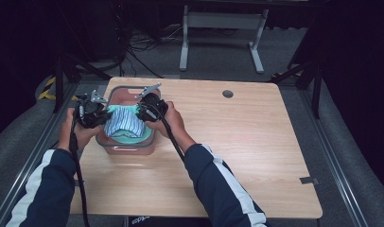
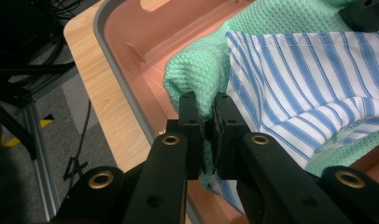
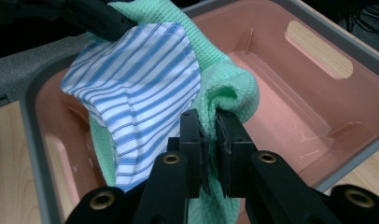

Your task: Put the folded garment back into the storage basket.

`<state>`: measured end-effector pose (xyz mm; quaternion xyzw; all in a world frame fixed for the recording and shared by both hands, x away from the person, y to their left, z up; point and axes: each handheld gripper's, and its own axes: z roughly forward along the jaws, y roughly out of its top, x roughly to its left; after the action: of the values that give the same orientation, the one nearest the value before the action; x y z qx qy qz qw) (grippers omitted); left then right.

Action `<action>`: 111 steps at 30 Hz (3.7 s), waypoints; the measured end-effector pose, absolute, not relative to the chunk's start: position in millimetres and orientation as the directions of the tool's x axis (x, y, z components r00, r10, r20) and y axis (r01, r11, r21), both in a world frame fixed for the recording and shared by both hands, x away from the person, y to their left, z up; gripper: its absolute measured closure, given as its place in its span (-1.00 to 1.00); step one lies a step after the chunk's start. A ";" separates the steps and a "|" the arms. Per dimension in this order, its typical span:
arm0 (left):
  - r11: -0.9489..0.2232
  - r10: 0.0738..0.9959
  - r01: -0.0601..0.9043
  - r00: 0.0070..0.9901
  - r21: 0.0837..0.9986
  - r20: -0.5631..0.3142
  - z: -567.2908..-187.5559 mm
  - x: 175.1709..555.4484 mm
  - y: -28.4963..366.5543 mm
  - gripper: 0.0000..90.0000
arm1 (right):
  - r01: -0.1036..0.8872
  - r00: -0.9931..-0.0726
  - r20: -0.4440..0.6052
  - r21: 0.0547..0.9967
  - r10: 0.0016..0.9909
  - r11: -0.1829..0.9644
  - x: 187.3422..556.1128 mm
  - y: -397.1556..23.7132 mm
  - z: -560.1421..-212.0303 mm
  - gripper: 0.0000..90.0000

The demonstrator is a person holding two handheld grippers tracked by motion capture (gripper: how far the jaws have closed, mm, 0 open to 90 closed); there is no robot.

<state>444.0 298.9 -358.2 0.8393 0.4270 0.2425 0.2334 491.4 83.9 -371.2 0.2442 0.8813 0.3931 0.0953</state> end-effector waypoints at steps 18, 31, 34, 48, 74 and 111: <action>-0.526 0.835 0.633 0.511 0.568 0.203 -380.1 450.9 294.9 0.75 | 0.386 -0.848 0.014 0.702 0.530 0.598 497.9 83.2 -393.3 0.67; -0.487 0.855 0.618 0.483 0.617 0.192 -380.6 446.0 295.2 0.35 | 0.379 -0.850 0.002 0.696 0.526 0.610 496.9 75.1 -396.1 0.54; -0.494 0.850 0.605 0.488 0.624 0.199 -378.2 443.3 292.2 0.28 | 0.366 -0.853 -0.013 0.699 0.523 0.614 495.2 73.4 -395.8 0.51; -0.492 0.834 0.529 0.516 0.691 0.198 -366.5 421.0 273.2 0.11 | 0.318 -0.860 -0.054 0.720 0.507 0.616 487.1 54.9 -382.9 0.37; -0.523 0.778 0.441 0.596 0.729 0.197 -359.2 383.0 230.5 -0.19 | 0.243 -0.853 -0.177 0.697 0.491 0.674 460.4 -1.8 -359.5 0.08; -0.614 0.668 0.352 0.709 0.706 0.228 -378.0 352.6 174.6 -0.43 | 0.256 -0.815 -0.247 0.658 0.524 0.708 423.6 -99.6 -364.9 -0.11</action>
<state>352.6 174.6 -378.0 0.8650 0.2948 0.2425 0.3256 423.6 -99.6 -364.9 0.2170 0.8992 0.3143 0.2132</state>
